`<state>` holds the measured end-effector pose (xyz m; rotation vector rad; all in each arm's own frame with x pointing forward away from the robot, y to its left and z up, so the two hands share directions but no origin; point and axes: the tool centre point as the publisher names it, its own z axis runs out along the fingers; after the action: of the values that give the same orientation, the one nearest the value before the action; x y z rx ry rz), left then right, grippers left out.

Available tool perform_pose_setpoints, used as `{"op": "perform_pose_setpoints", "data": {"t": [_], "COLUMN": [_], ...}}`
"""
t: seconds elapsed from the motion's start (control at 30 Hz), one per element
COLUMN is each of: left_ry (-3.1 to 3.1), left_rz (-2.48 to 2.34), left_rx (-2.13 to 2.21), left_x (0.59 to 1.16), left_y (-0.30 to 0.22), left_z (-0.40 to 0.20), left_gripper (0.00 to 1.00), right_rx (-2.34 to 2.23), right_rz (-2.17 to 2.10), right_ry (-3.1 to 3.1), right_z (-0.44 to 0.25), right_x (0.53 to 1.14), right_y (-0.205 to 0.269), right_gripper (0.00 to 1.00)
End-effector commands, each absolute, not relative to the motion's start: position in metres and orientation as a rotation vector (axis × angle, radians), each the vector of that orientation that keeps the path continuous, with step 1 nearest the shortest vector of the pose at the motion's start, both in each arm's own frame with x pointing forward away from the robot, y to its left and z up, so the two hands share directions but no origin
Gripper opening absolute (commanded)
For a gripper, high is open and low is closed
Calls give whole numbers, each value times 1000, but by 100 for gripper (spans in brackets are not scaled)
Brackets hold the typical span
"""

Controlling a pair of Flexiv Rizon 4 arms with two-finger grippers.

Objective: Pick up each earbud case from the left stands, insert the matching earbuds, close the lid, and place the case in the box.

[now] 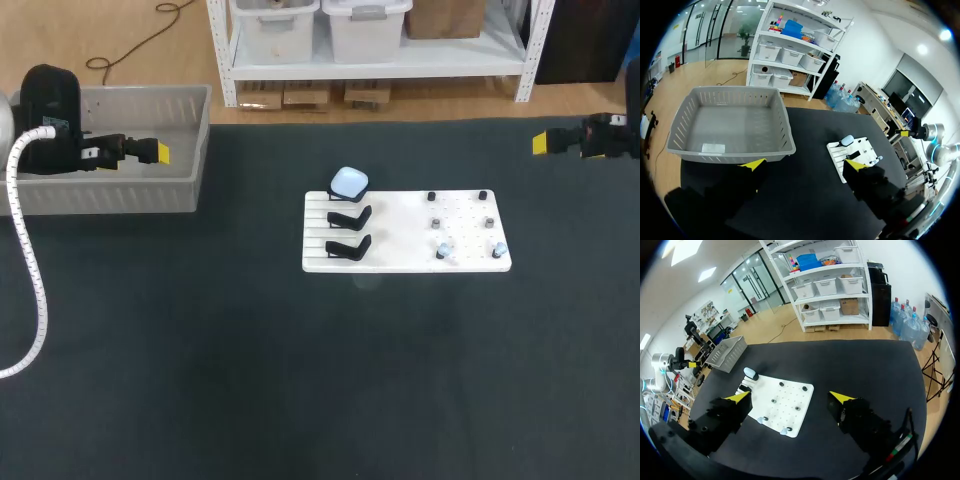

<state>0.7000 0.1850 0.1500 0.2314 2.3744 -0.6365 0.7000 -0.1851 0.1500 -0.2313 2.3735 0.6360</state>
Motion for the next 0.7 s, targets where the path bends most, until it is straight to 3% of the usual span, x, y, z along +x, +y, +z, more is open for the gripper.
{"op": "perform_pose_setpoints", "data": {"t": [0.03,0.7], "left_ry": [2374,2351], "left_rz": [-636,-658], "left_rx": [231,237], "left_x": [700,699], "left_y": [185,183], "left_z": [150,152], "left_gripper": [100,100], "right_rx": [-231,-231], "right_rz": [636,636], "right_ry": [2374,2374], "right_z": [150,150], "right_x": [700,700], "right_y": [-185,-185], "right_gripper": [100,100]}}
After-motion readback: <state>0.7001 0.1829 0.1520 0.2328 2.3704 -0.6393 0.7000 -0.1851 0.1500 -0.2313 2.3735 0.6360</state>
